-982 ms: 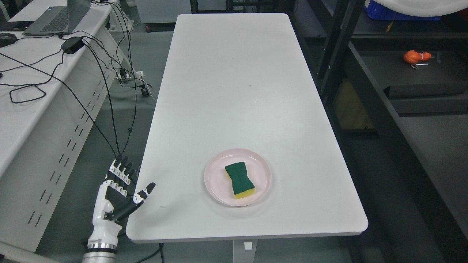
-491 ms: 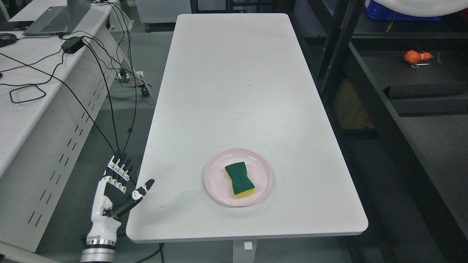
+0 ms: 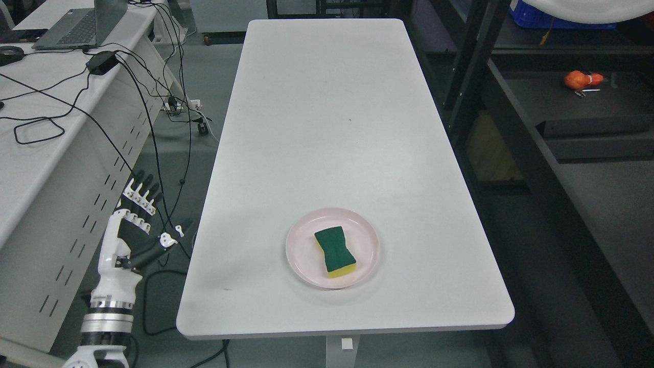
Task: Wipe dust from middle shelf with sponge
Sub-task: 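Reach the left hand over the pink plate toward the sponge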
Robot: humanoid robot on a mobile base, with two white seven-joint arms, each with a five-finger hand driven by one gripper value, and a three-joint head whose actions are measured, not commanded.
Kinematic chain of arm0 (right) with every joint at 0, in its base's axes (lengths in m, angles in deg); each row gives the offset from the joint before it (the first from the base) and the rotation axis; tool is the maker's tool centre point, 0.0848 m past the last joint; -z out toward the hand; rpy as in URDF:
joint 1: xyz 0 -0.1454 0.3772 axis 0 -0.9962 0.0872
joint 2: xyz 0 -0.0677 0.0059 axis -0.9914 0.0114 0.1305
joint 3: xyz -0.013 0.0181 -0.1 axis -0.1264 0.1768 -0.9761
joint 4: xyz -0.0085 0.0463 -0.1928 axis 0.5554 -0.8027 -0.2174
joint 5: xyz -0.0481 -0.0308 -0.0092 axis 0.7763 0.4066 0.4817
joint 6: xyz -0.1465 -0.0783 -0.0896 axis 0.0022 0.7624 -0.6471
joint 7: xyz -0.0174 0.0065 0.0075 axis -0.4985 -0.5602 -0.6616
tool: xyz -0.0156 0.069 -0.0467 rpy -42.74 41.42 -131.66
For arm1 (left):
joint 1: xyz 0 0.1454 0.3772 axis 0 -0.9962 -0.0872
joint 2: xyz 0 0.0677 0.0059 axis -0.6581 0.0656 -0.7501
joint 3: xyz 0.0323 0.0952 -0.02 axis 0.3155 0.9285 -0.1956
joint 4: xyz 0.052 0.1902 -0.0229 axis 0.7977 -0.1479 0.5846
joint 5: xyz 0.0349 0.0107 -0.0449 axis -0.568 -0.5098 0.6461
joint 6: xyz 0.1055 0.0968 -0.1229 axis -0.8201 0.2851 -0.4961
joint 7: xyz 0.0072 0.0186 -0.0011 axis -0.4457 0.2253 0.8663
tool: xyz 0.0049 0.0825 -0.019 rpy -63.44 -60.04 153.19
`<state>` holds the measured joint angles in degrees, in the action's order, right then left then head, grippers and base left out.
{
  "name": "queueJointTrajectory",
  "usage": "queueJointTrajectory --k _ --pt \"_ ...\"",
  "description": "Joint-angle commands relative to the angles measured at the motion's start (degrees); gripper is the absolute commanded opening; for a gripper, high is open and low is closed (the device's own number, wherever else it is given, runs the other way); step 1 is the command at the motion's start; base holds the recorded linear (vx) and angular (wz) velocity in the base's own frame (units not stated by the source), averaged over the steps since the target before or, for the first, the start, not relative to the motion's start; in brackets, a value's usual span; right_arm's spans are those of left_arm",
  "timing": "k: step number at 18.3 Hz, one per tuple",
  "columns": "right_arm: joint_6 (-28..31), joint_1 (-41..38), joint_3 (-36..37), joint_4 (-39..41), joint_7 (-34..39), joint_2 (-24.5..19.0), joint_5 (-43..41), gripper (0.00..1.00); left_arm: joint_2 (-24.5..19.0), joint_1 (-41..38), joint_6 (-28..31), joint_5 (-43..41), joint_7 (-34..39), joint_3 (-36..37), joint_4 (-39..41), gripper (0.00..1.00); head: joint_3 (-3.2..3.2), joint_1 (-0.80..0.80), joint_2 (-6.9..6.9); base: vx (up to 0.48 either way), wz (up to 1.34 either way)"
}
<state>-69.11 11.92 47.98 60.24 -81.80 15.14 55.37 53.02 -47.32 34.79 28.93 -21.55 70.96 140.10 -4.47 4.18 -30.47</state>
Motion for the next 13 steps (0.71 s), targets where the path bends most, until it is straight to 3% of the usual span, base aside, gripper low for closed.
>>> queueJointTrajectory --k 1,8,13 --pt "4.2 0.0 0.0 1.0 0.1 1.0 0.0 1.00 -20.7 8.2 -7.1 -10.1 -3.5 -3.1 -2.5 0.98 0.00 0.00 0.00 0.000 0.00" --pt "4.2 0.0 0.0 1.0 0.1 1.0 0.0 1.00 -23.6 19.2 -32.2 -49.1 -13.8 -2.3 -11.2 0.98 0.00 0.00 0.00 0.000 0.00" --pt "4.2 0.0 0.0 1.0 0.1 1.0 0.0 1.00 -22.3 28.1 -33.6 -67.4 -13.8 14.0 -15.3 0.97 0.00 0.00 0.00 0.000 0.00"
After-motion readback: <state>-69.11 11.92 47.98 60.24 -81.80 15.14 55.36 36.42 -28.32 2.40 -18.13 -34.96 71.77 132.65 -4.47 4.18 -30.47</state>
